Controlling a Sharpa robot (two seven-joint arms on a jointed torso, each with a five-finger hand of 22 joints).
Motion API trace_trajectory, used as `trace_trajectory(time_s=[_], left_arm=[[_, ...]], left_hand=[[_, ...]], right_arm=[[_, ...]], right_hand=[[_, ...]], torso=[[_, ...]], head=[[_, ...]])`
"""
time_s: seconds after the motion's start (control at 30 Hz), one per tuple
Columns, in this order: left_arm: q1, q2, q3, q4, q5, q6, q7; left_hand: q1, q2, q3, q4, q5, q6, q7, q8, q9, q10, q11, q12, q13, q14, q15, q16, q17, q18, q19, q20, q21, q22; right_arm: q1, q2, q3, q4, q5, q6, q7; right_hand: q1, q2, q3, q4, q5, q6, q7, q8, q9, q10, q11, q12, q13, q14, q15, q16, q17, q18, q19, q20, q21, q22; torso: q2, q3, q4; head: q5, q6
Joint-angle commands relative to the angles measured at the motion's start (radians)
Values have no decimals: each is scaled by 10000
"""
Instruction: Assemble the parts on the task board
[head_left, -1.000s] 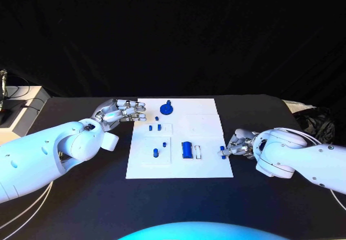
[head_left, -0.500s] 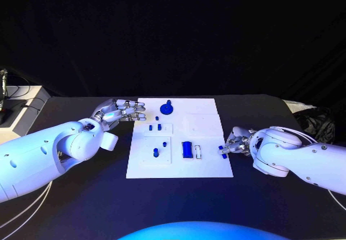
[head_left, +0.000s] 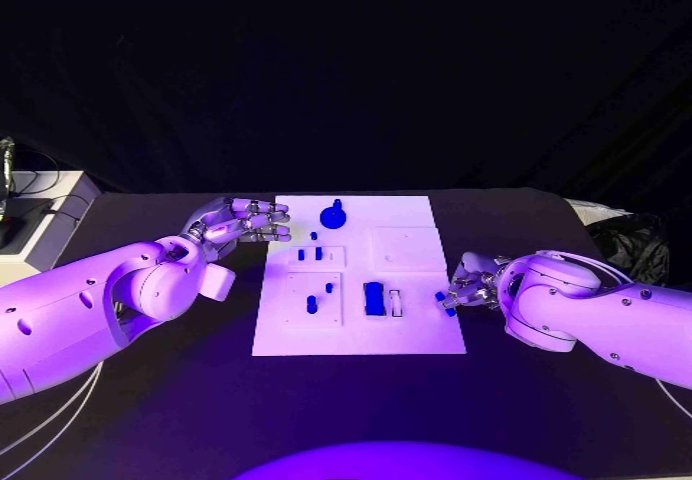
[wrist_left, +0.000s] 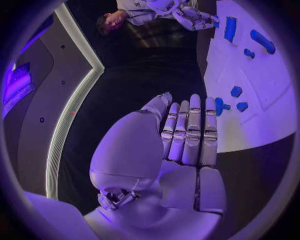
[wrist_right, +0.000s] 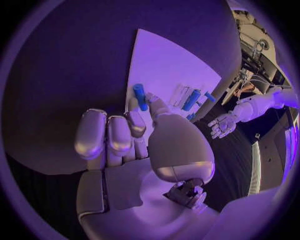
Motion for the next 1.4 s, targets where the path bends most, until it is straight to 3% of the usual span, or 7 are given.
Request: trace_trajectory(time_s=[0.03, 0.2, 0.4, 0.57, 1.03, 1.4], left_arm=[[-6, 1, 8, 40, 22, 71, 7], [-6, -11, 8, 49, 23, 63, 8], [-6, -13, 8, 50, 23, 56, 14], [-6, -15, 8, 46, 24, 52, 14], [-5, -4, 8, 40, 25, 48, 5], [-5, 15, 8, 39, 25, 78, -5]], left_hand=[[-59, 75, 35, 6, 25, -44, -1, 3, 6, -64, 1, -31, -12, -44, 16, -25, 1, -195, -55, -14, -39, -11], [-115, 117, 57, 64, 29, -50, -12, 7, 7, -73, 1, -29, -11, -48, 20, -25, 2, -197, -62, -8, -42, -12], [-111, 128, 77, 74, 33, -49, -10, 8, 8, -72, 0, -28, -11, -49, 19, -24, 4, -195, -65, -7, -45, -14], [-111, 128, 77, 74, 33, -49, -10, 8, 8, -72, 0, -28, -11, -49, 19, -24, 4, -195, -65, -7, -45, -14], [-98, 97, 123, 85, 34, -50, -6, 9, 8, -72, 2, -29, -11, -53, 20, -26, 9, -190, -64, -5, -47, -18], [-90, 90, 145, 81, 37, -52, -8, 8, 8, -73, 1, -29, -11, -51, 19, -24, 11, -190, -65, -6, -47, -18]], right_arm=[[-129, 18, -103, -14, 89, 580, -138], [-132, 10, -105, 15, 549, 314, -61], [-127, -25, -104, 97, 1080, 61, 20], [-36, -80, -97, 199, 1556, -121, 27], [531, -67, -82, 470, 2531, -363, -7], [663, 464, -80, 384, 2969, -357, 4]], right_hand=[[56, 45, 1321, -1361, 449, -98, 72, -28, -1282, -91, 33, -54, 78, -9, 50, -59, 9, 95, 484, 0, -63, 1447], [-55, 147, 2144, -1610, 1051, -214, 191, -19, -1392, -132, 70, -94, 27, -10, 75, -69, 26, 114, 483, 26, -48, 1451], [-370, 52, 3042, -1777, 1160, -198, 208, 1, -1232, -95, 65, -66, -11, -6, 84, -72, 50, 133, 479, 46, 4, 1457], [-436, 38, 3160, -1796, 1231, -189, 196, 2, -1094, -77, 56, -53, -26, -2, 80, -66, 70, 134, 477, 46, 29, 1459], [-452, -1, 3084, -1824, 1216, -158, 158, 11, -899, -80, 37, -66, -54, 0, 66, -85, 68, 136, 470, 39, 21, 1453], [-456, 17, 2987, -1797, 1210, -154, 137, 10, -813, -84, 31, -70, -63, 1, 62, -94, 67, 131, 470, 32, 12, 1451]], torso=[[7, 2, 8], [8, 0, 13], [7, 5, 10], [5, -2, 4], [9, 2, 6], [15, -2, 3]], head=[[-1, 0], [14, -9], [53, -10], [63, -29], [89, -46], [82, -49]])
